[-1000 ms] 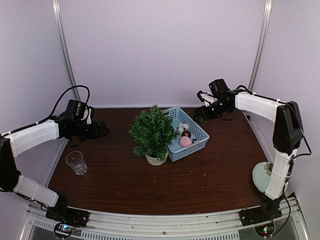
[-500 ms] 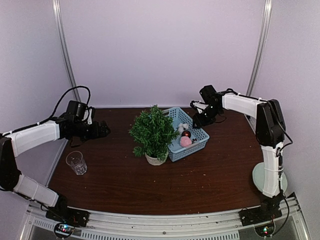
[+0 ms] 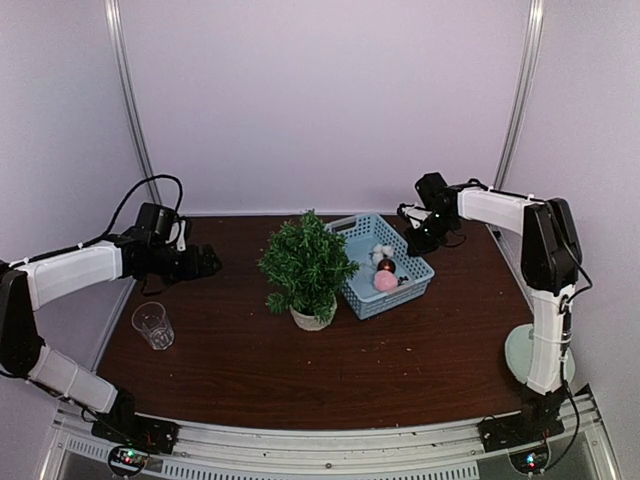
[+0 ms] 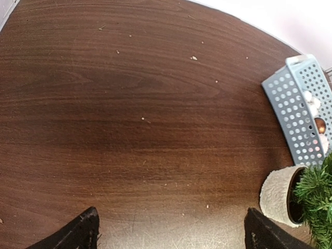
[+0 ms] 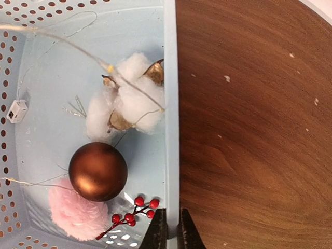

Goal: Decorate the small christmas tree

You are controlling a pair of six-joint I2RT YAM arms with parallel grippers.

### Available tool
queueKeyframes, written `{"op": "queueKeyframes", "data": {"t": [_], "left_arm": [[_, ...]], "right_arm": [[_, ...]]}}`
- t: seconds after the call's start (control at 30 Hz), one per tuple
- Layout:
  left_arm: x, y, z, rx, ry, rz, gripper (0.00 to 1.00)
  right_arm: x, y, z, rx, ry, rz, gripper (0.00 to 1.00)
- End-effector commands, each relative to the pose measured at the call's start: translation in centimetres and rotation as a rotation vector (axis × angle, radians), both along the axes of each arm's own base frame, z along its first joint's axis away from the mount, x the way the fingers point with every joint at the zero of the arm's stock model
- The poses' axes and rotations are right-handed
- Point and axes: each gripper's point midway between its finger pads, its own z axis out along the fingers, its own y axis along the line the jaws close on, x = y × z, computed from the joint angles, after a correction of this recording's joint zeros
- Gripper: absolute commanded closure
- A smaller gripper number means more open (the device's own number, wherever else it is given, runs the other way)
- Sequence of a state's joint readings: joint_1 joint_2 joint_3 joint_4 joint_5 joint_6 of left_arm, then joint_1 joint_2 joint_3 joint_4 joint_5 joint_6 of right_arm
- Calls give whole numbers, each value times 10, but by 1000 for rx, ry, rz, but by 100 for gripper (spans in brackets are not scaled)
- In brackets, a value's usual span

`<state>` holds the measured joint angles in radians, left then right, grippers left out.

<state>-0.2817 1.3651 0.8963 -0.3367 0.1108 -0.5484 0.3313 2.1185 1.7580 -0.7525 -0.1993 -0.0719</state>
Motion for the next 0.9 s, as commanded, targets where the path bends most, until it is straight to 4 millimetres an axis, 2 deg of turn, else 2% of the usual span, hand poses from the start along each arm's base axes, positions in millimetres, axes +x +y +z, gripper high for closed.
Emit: {"op": "queueKeyframes", "data": {"t": [0.0,0.07,0.23,0.3,0.33,0.37,0.43,0.57,0.7,0.87], "left_arm": [[15,0,9,-10,-39,15,2],[17,-2,7,-13,-33,7,2],[25,-9,4,-24,-19,-20,2],[28,-12,4,-27,-16,-26,2],[30,-12,4,-27,-13,-29,2],[31,-14,5,-30,-13,-32,2],[34,-15,5,-33,-13,-38,2],[36,-17,6,-36,-15,-43,2],[35,-18,8,-38,-18,-55,2],[33,-22,13,-51,-36,-80,3]], "right_arm": [[-2,-64,13,-54,-24,-114,100],[-2,-94,15,-65,-29,-163,100],[-2,-145,18,-72,-27,-222,100],[0,-158,21,-45,-24,-231,100],[0,-158,21,-29,-19,-225,100],[1,-171,21,-18,-16,-243,100],[2,-180,18,-16,-6,-250,100],[4,-188,19,-40,4,-239,100],[8,-200,26,-89,3,-251,78],[16,-187,51,-91,-66,-222,49]]}}
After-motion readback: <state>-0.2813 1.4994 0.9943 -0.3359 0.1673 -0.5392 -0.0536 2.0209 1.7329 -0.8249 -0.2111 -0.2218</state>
